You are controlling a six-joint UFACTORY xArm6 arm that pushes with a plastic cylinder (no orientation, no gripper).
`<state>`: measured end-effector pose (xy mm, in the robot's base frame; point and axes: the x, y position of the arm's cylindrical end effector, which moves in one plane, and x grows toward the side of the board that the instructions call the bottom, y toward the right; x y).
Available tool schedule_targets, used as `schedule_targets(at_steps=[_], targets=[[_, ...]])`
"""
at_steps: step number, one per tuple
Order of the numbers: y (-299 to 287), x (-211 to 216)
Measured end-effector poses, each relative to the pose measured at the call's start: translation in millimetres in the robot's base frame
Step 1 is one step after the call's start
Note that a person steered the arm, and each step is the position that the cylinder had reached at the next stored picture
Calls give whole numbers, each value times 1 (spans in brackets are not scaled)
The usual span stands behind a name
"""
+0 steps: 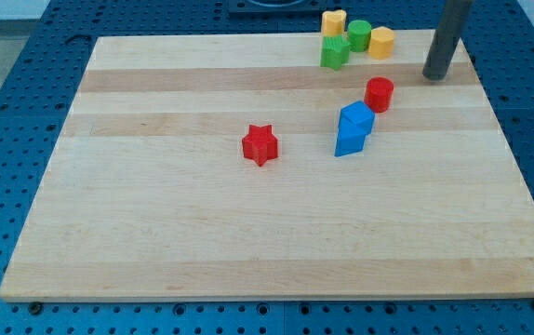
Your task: Slide the red circle above the red star
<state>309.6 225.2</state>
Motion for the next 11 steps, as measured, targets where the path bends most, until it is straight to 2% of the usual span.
schedule_targets(at_steps=[3, 4, 6, 8, 9, 10, 11], targets=[[-123, 60], [-148, 64], [-130, 40], [-214, 30], [-236, 29], [-240, 10], [-259, 23]])
